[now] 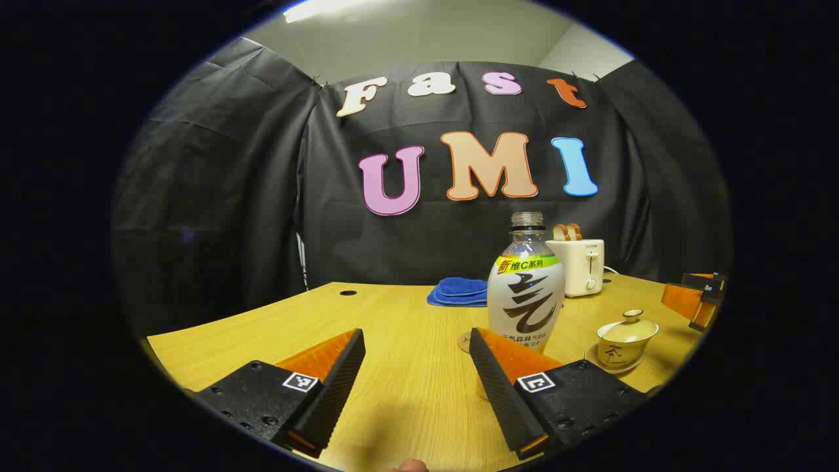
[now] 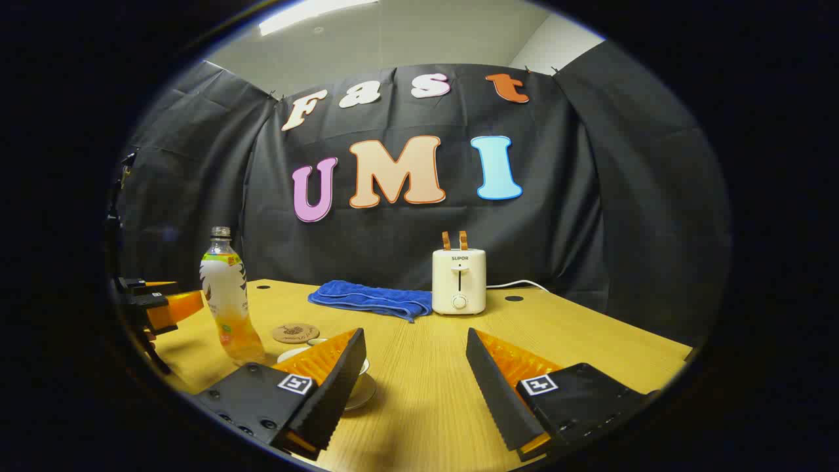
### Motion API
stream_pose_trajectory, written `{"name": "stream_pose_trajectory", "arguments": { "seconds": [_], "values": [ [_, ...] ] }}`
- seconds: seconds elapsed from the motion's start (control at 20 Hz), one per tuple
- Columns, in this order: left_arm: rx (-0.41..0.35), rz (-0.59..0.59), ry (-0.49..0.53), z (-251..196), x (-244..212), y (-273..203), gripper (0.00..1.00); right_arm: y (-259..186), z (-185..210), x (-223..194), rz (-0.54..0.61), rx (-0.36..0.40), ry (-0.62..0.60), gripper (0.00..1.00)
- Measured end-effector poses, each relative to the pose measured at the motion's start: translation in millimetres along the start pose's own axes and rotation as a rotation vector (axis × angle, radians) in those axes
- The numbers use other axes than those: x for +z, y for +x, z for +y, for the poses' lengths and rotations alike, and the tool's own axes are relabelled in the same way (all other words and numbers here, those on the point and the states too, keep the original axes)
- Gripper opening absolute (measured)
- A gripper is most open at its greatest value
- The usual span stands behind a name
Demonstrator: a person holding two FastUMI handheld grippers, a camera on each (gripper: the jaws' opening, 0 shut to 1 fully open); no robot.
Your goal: Open the teacup lid with one hand, grasp the water bottle and pour water into the teacup with the other hand; after pouring, place the water bottle on the coaster and then close the teacup lid.
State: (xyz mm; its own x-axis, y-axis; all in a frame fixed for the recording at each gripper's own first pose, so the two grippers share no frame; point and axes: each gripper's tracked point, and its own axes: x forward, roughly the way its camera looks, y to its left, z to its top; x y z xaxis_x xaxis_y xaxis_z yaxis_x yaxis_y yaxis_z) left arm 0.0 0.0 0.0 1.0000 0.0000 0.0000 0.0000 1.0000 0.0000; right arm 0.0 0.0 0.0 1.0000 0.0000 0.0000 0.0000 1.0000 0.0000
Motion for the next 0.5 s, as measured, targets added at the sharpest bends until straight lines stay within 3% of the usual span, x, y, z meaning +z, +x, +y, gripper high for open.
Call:
{"name": "stream_pose_trajectory", "arguments": {
  "seconds": [0.5],
  "values": [
    [-0.001,-0.002,-0.001,0.5,-0.2,-0.1,0.94,0.3,0.9,0.1,-0.001,0.004,0.001,0.96]
  ]
}}
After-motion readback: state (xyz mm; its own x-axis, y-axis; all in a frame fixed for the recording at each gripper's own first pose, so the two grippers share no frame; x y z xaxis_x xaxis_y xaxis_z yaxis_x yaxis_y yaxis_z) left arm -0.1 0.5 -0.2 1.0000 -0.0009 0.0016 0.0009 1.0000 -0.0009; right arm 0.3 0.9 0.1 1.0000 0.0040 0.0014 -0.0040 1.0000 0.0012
